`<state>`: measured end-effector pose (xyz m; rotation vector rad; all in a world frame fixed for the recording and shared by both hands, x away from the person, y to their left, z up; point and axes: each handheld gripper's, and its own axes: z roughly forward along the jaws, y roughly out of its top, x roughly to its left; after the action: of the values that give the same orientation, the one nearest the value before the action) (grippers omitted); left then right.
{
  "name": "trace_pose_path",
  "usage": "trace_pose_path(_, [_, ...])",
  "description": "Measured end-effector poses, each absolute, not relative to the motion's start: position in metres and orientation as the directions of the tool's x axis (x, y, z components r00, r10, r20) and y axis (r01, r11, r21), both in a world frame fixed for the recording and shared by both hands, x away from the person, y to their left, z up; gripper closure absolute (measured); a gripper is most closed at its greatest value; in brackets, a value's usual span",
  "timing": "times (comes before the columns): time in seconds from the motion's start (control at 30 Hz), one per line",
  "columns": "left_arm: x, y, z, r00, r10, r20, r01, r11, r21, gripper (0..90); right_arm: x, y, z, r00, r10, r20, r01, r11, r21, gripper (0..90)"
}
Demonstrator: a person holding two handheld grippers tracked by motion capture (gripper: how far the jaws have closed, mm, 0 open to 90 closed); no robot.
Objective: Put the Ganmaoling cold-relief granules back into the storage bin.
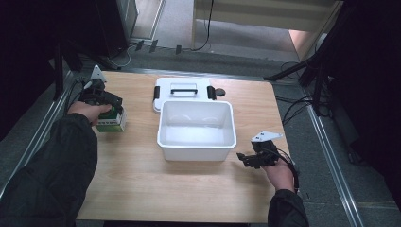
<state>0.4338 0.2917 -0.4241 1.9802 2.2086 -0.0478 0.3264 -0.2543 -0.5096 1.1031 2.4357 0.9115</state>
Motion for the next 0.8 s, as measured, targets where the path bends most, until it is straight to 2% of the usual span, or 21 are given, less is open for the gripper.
trace_pose_path(0.3, [0.440,0.277,-0.402,-0.092,0.981,-0.168,0.988,0.111,0.111,5.9,0.329,-0.255,-0.510,-0.650,0.759,-0.022,0.555,0.494,0.669,22.0])
trace_pose_path(0.5, [0.444,0.264,-0.384,-0.056,0.988,-0.145,0.988,0.076,0.132,5.9,0.329,-0.255,-0.510,-0.645,0.764,-0.019,0.560,0.489,0.669,22.0])
trace_pose_path(0.63, [0.446,0.258,-0.371,-0.052,0.984,-0.170,0.988,0.075,0.134,5.9,0.329,-0.255,-0.512,-0.657,0.753,-0.024,0.556,0.506,0.659,21.9])
trace_pose_path(0.8, [0.449,0.248,-0.354,-0.027,0.988,-0.153,0.988,0.050,0.145,5.9,0.328,-0.254,-0.512,-0.663,0.748,-0.035,0.548,0.517,0.657,21.9])
